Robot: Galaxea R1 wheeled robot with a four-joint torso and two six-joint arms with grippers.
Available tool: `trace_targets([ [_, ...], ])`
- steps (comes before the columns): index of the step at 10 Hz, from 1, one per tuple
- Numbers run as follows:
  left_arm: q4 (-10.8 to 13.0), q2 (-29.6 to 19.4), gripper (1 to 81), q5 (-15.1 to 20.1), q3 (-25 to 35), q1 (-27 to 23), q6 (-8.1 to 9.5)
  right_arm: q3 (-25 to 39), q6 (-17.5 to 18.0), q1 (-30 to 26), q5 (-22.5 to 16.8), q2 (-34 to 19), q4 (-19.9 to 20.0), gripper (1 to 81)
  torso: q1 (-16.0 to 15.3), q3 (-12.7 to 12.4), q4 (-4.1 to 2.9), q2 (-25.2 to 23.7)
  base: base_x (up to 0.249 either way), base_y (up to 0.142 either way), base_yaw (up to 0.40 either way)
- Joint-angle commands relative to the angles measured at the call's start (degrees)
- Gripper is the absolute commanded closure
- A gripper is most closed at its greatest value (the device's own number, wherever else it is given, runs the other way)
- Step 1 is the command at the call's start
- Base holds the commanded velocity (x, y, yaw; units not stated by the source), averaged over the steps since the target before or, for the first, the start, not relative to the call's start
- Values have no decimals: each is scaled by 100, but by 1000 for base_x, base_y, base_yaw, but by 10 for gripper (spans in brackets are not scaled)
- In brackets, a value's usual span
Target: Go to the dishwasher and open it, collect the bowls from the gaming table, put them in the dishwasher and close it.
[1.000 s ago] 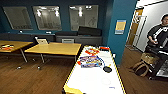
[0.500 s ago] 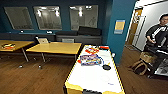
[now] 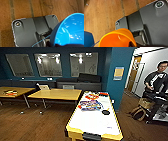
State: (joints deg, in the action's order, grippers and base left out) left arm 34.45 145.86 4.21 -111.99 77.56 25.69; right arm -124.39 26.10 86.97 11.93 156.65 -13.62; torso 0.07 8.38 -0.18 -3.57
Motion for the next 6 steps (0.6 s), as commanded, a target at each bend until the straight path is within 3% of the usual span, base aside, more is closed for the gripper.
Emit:
trace_targets([
  [1, -26, 57, 811, 142, -199, -254, -2, -197, -26, -174, -235, 70, -203, 811, -7, 0, 0, 0, -113, 0, 0],
  [6, -35, 172, 811, 142, -490, -183, 50, -567, -26, -131, -235, 343, -326, 811, -7, 0, 0, 0, -113, 0, 0],
])
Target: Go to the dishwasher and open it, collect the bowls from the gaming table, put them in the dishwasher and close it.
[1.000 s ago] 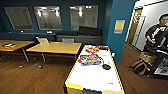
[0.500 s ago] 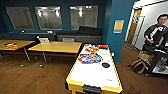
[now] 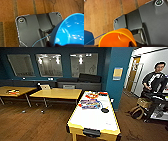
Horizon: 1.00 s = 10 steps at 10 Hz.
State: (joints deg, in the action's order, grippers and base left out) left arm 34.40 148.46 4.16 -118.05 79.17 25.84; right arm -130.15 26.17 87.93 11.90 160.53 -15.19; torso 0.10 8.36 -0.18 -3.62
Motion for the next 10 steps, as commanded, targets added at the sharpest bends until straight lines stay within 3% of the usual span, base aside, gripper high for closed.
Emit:
trace_targets([
  [1, -30, -79, 811, 147, 89, -336, 35, -62, -25, -218, -232, -9, -169, 811, -10, 0, 0, 0, -112, 0, 0],
  [10, -39, 0, 811, 147, -95, -292, 44, -396, -33, -174, -232, 219, -239, 811, -10, -2, 0, 0, -116, 0, 0],
])
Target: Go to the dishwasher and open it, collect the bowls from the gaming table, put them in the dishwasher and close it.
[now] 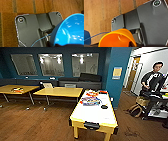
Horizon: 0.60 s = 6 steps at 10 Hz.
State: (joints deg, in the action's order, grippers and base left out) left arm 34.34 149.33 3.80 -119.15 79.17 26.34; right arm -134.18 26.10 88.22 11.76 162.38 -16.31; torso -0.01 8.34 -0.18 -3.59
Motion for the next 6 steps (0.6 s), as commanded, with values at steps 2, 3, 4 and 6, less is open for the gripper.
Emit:
trace_targets([
  [2, -42, -35, 811, 182, -99, -283, -6, -37, -26, -204, -218, 69, -144, 811, 1, 0, 0, -2, -118, 0, 0],
  [3, -68, -17, 811, 182, -161, -283, -6, -37, -26, -204, -227, 78, -171, 811, 1, -2, 0, -5, -118, 0, 0],
  [4, -68, 9, 811, 182, -205, -283, -6, -46, -26, -204, -227, 78, -179, 811, 1, -2, 0, -5, -118, 0, 0],
  [6, -77, 79, 811, 182, -319, -283, 2, -54, -26, -204, -227, 78, -188, 811, 0, 0, 0, -2, -118, 0, 0],
])
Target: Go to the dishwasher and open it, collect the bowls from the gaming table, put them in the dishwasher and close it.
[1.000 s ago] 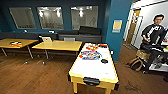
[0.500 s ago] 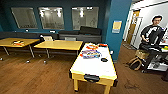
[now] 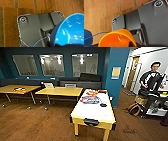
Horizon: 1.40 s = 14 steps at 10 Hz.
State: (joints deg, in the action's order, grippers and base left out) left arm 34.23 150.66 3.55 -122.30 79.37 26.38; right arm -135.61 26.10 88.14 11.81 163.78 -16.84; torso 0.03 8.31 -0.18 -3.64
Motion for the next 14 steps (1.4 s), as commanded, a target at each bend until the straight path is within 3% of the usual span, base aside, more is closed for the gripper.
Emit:
trace_targets([
  [1, -65, -19, 811, 216, -57, -304, -1, 88, -26, -195, -232, -53, -136, 811, -3, 0, 0, 0, -118, 0, 0],
  [14, -83, 52, 811, 208, -154, -251, -10, -184, -26, -160, -302, 105, -171, 811, -3, 0, 0, 0, -117, 0, 0],
])
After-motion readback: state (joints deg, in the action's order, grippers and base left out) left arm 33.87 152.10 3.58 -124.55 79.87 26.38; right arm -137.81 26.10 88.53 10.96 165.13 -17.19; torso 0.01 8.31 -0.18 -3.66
